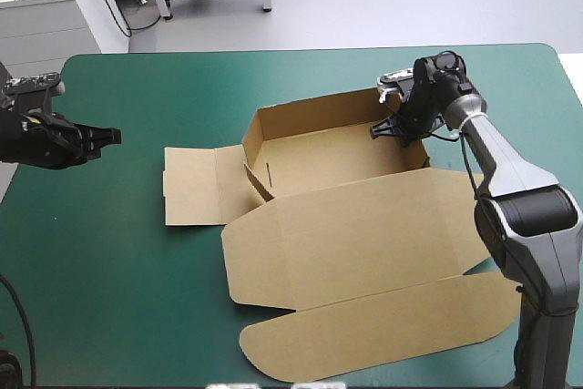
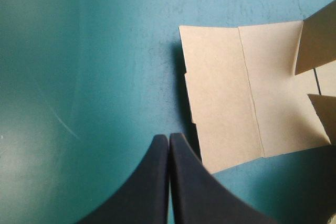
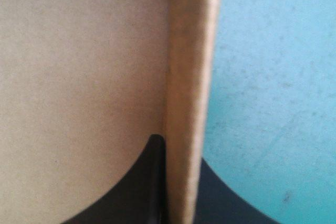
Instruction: Fold the box
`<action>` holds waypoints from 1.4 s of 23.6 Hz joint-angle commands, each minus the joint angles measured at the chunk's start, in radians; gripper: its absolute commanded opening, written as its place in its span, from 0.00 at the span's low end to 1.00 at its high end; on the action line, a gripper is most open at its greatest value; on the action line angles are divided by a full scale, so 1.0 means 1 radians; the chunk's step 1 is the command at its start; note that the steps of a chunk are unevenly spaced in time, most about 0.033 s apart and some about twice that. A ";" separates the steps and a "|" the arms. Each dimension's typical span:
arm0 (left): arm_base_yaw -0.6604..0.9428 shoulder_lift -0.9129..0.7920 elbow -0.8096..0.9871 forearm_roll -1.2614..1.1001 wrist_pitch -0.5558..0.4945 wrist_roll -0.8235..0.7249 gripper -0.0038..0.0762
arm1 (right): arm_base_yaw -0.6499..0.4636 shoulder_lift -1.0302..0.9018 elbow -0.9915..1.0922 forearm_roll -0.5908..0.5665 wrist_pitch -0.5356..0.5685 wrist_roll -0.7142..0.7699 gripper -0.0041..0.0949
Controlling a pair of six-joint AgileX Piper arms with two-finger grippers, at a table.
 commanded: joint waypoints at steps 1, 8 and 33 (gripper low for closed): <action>-0.001 -0.030 -0.025 -0.022 -0.031 0.002 0.04 | 0.001 -0.065 -0.053 0.009 0.061 0.000 0.02; -0.001 -0.030 -0.025 -0.022 -0.034 -0.002 0.04 | -0.115 -0.168 -0.107 0.261 0.060 -0.018 0.02; -0.002 0.027 -0.025 -0.828 -0.032 0.493 0.40 | -0.462 -0.615 0.371 0.889 0.059 -0.338 0.02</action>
